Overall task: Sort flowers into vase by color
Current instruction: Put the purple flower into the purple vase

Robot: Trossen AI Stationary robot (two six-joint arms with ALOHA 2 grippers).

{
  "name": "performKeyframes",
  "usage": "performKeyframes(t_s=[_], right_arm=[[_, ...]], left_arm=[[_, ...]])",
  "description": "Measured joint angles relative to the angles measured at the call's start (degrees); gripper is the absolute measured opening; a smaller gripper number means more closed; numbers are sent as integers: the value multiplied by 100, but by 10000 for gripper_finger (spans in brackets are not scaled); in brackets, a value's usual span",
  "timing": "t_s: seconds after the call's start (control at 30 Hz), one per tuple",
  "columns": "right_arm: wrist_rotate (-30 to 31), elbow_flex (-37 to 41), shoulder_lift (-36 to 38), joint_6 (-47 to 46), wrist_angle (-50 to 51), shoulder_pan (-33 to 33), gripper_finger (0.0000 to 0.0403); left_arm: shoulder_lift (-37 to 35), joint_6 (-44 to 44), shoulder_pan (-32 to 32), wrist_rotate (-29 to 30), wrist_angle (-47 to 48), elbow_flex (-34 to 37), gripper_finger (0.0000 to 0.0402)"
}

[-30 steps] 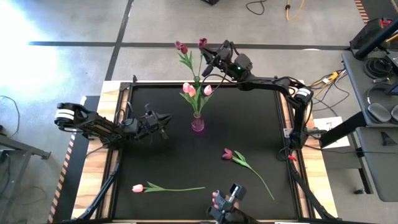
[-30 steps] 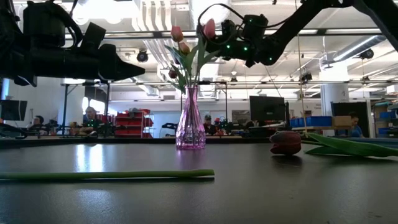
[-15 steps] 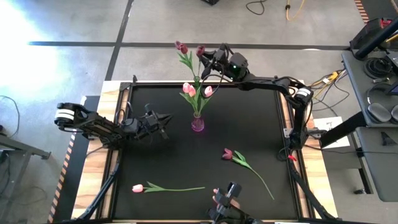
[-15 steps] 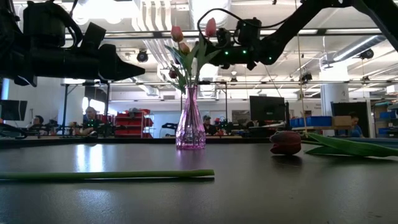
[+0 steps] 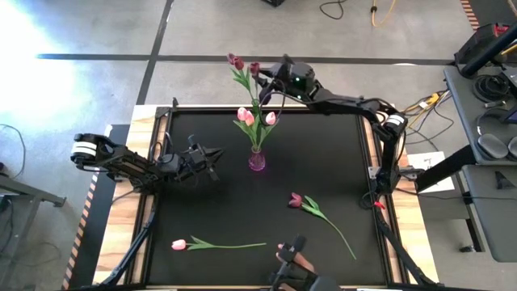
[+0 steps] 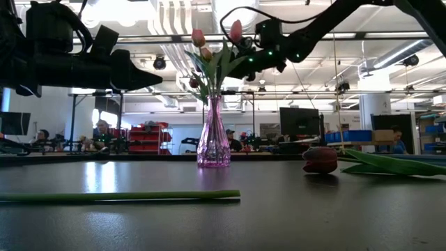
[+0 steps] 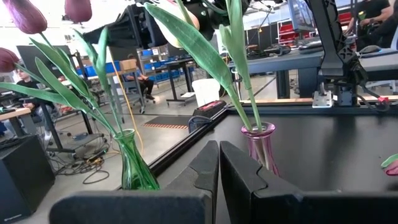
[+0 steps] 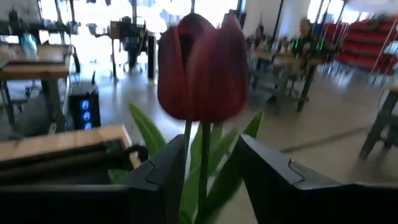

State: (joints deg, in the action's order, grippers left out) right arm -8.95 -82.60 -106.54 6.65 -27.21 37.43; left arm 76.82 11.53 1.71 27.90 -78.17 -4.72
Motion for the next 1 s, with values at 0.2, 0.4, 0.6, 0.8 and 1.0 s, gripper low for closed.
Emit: performKeyframes(t_s=[0.2, 0.4, 0.6, 0.8, 1.0], right_arm=[[-4, -423, 0, 373, 1468, -4, 157], [0, -674, 0, 449, 2108, 0, 204], [-1, -808, 41, 481, 2228, -2, 245], [4, -820, 332, 639, 2515, -2, 258], [202, -819, 710, 930, 2957, -4, 258]], left_arm=[[0, -2, 1, 0, 2, -1, 1], [0, -4, -1, 0, 3, 0, 1], [0, -2, -1, 0, 26, 1, 1], [0, -4, -1, 0, 78, 1, 1], [0, -4, 0, 0, 79, 1, 1]])
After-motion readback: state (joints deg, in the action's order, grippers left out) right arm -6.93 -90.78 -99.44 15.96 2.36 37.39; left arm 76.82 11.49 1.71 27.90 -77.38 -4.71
